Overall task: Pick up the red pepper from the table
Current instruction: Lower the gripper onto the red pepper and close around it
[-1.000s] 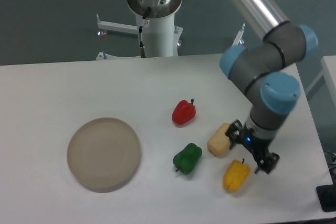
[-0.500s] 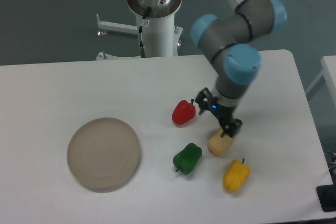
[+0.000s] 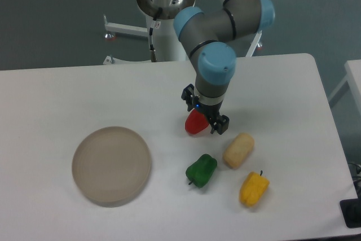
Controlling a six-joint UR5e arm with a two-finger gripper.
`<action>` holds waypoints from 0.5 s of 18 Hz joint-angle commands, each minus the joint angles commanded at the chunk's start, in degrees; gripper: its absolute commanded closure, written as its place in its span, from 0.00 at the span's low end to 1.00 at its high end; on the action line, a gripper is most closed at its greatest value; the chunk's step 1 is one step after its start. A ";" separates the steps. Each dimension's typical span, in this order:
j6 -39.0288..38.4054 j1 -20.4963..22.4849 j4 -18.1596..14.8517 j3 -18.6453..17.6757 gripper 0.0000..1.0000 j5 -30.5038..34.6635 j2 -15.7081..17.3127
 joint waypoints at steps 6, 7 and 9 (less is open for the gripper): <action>-0.17 -0.09 0.53 -1.76 0.00 0.18 0.09; -0.17 -0.09 0.18 -1.67 0.00 0.18 0.17; -0.35 0.00 0.18 -2.80 0.00 0.18 0.52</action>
